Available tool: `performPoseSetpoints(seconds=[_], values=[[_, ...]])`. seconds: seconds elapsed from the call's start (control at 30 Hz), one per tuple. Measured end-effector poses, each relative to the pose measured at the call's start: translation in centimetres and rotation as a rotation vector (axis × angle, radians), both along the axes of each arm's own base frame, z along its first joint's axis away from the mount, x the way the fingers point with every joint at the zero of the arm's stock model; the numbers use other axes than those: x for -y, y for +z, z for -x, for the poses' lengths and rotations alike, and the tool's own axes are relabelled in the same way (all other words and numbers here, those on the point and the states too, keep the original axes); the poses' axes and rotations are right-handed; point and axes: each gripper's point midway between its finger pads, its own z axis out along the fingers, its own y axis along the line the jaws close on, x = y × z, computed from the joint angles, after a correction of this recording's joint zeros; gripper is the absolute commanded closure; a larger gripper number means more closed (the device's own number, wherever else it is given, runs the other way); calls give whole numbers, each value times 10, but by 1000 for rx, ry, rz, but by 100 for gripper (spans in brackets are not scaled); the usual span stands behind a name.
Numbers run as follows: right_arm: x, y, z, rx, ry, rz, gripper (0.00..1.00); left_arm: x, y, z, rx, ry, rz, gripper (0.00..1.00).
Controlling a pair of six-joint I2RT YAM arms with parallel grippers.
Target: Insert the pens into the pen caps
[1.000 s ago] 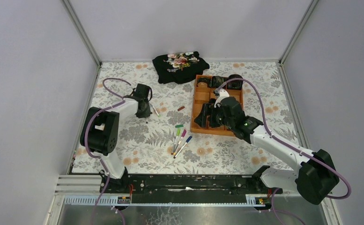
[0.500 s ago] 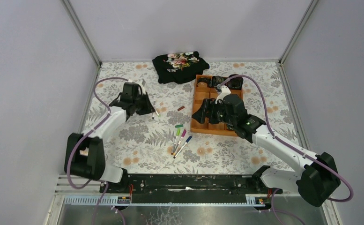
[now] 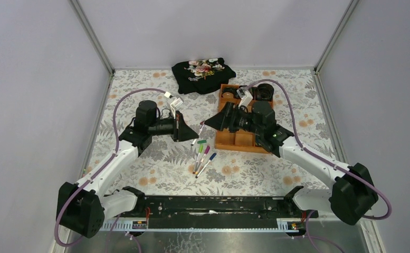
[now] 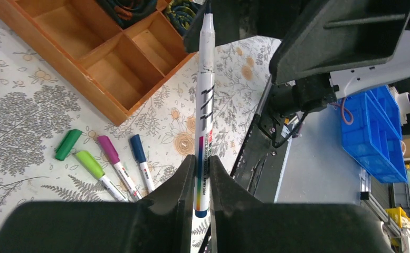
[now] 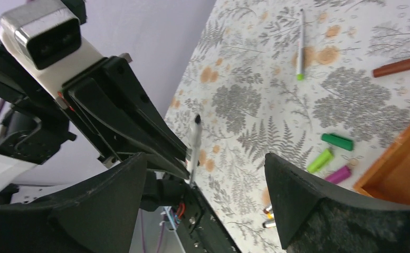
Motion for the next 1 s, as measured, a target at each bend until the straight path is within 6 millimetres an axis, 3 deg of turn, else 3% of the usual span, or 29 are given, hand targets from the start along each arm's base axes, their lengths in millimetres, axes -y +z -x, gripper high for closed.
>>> performPoseSetpoints(seconds=[0.27,0.43,0.57,0.73,0.8,0.93,1.0], values=[[-22,2,0,-38,89,-79,41,6,0,14,-1,-66,26,100],[-35,-1,0,-70,156,-107,98,7,4,15,9,-77,36,100],[-39,0,1,-69,180,-121,100,8,2,15,3,-80,35,73],[-41,1,3,-71,205,-135,100,8,-6,14,-13,-83,20,66],[-42,0,4,-72,212,-136,100,9,-8,14,-18,-87,12,73],[-44,-7,4,-86,225,-129,100,10,-13,15,-22,-95,-1,99],[-45,-10,3,-90,226,-121,81,10,-15,16,-26,-94,-11,100]])
